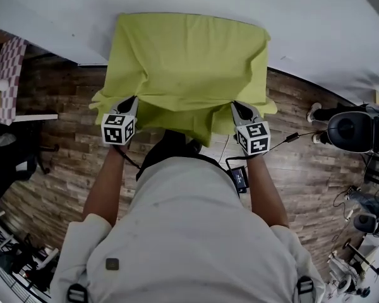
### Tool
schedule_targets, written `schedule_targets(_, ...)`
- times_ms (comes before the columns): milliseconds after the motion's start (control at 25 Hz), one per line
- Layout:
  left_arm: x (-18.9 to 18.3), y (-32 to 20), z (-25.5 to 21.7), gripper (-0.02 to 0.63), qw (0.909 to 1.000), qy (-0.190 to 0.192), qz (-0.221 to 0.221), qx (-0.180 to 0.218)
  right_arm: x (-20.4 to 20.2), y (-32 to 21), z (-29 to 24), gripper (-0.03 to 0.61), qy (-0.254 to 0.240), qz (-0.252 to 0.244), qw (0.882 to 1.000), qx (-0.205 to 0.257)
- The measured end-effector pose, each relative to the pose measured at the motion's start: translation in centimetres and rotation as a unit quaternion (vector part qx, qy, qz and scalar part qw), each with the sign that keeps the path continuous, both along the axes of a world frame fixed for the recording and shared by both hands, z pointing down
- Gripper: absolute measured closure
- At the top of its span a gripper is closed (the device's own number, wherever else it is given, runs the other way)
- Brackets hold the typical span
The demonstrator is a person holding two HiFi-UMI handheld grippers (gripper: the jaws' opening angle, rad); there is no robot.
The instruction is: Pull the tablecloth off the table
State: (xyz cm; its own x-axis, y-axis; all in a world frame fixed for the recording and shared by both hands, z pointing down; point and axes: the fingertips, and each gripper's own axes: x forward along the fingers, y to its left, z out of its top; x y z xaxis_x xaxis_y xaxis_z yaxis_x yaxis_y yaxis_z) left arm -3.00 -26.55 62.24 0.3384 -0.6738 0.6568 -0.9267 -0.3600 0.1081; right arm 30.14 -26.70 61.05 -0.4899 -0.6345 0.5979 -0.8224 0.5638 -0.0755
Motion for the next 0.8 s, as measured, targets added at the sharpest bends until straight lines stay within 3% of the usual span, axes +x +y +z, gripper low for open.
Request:
schedule_targets(440, -0.6, 0.6, -8.9, 0.611, 0.9963, 0.015, 0.001, 0.085, -1.7, 0.5, -9.4, 0.566, -0.040, -0.001, 0.995, 0.087)
schedule_targets(800, -4.2, 1.3, -14.4, 0.609, 0.9886, 0.040, 0.034, 0.141, -4.6, 2.5, -15.2, 0.566, -0.038, 0.033, 0.988, 0.143)
